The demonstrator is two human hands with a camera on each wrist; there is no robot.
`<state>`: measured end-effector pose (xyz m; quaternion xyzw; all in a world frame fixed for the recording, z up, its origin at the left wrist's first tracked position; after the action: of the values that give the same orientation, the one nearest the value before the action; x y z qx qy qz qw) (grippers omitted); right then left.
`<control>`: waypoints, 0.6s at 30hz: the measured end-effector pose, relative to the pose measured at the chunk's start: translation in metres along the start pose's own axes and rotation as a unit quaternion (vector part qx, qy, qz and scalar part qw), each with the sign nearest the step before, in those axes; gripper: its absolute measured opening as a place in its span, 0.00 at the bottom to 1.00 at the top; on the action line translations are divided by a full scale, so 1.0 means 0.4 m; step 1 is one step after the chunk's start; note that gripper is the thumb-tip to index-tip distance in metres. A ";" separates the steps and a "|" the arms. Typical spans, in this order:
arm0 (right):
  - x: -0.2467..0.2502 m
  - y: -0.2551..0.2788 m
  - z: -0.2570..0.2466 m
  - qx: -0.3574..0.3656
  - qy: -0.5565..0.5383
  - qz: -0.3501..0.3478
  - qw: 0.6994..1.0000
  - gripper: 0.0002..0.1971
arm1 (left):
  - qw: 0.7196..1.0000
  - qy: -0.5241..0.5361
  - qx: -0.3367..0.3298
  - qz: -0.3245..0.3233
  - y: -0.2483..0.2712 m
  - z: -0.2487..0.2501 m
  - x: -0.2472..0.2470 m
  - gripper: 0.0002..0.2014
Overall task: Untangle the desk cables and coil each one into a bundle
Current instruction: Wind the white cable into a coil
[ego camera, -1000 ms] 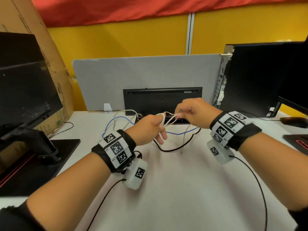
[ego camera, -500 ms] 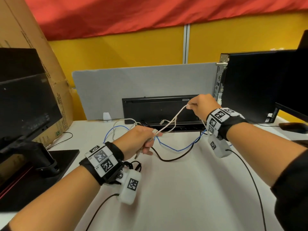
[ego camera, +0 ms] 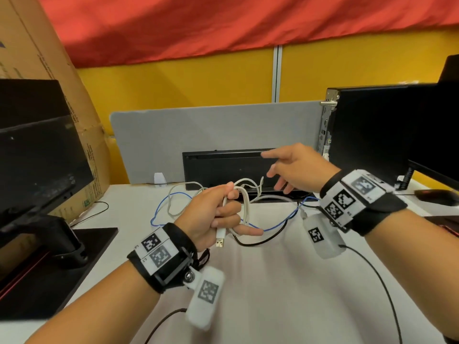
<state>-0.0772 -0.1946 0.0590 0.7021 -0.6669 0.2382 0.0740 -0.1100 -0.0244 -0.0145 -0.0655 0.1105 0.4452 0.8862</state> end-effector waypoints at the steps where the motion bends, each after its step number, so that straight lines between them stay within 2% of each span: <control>1: -0.022 0.019 -0.005 0.017 0.003 -0.019 1.000 0.20 | 1.000 0.002 -0.001 0.010 -0.003 -0.002 -0.003 0.16; 5: -0.103 0.085 -0.002 0.046 0.044 -0.060 0.996 0.25 | 0.998 0.036 -0.016 0.047 -0.013 -0.010 -0.006 0.16; 8: -0.142 0.123 0.010 0.061 0.061 -0.017 0.996 0.22 | 0.997 0.032 -0.028 0.065 -0.013 -0.021 0.000 0.16; 10: -0.163 0.134 0.022 0.066 0.101 0.000 0.993 0.25 | 0.997 0.014 -0.037 0.072 -0.014 -0.031 0.004 0.18; 14: -0.181 0.134 0.030 0.067 0.092 0.022 0.993 0.15 | 0.998 -0.008 -0.031 0.053 -0.013 -0.043 -0.001 0.19; 17: -0.170 0.130 0.031 0.067 0.077 0.067 0.993 0.26 | 0.998 -0.033 -0.021 0.045 -0.010 -0.041 -0.003 0.18; 18: -0.167 0.129 0.027 0.074 0.092 0.078 0.990 0.26 | 0.998 -0.041 -0.020 0.047 -0.010 -0.040 -0.003 0.18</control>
<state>-0.1248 -0.1439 0.0094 0.6270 -0.6903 0.3555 0.0641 -0.1098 -0.0313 -0.0295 -0.0596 0.0680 0.4907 0.8666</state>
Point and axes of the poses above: each hand's wrist, its own y-axis away from the middle knuckle, its own x-axis out of the back of the hand, z = x × y, the point moved 6 cm from there along -y, towards the middle knuckle, and after that the axes turned 14 degrees about -y, right-handed, at the moved point
